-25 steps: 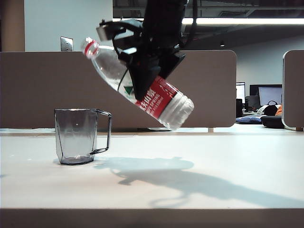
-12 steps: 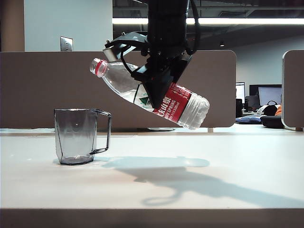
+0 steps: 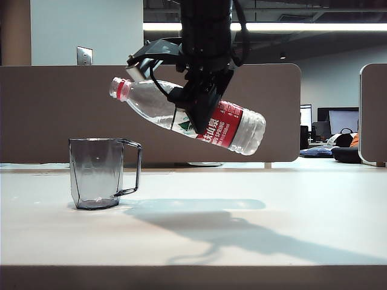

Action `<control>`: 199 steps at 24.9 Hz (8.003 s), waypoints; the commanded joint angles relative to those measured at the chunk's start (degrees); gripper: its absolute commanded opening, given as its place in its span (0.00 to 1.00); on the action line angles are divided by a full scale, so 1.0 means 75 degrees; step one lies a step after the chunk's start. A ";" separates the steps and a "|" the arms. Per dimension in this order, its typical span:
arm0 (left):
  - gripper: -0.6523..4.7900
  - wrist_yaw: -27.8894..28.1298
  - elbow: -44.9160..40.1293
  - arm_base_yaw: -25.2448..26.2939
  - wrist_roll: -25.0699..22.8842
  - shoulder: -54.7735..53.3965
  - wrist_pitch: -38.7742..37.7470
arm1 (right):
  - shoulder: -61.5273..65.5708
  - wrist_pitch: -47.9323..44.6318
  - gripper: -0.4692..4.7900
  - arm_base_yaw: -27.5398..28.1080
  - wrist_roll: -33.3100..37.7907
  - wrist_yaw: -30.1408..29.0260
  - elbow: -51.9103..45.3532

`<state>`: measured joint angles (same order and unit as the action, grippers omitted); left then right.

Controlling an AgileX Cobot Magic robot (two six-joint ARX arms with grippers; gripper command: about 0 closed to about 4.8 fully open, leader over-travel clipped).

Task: Pick up the mineral water bottle on the table and pour water into the mug until it's half full.

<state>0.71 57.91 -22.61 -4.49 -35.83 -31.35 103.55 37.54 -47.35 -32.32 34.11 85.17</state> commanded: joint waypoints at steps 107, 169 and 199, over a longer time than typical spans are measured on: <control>0.11 0.0020 0.0029 0.0006 -0.0032 0.0061 -0.0286 | 0.0134 -0.0006 0.58 0.0542 0.2990 -0.0379 0.1043; 0.11 -0.0125 0.0015 0.0006 -0.0032 0.0050 -0.0845 | -0.4546 -0.7082 0.99 0.2133 0.5907 -0.2570 -0.6939; 0.11 -0.0670 -0.3340 0.0009 0.0061 0.2582 0.0455 | -1.3438 -0.0659 0.09 0.2157 0.5910 -0.3483 -0.6991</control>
<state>-3.97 34.33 -22.63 -4.25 -17.43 -30.55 3.40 32.18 -31.20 12.01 7.77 32.93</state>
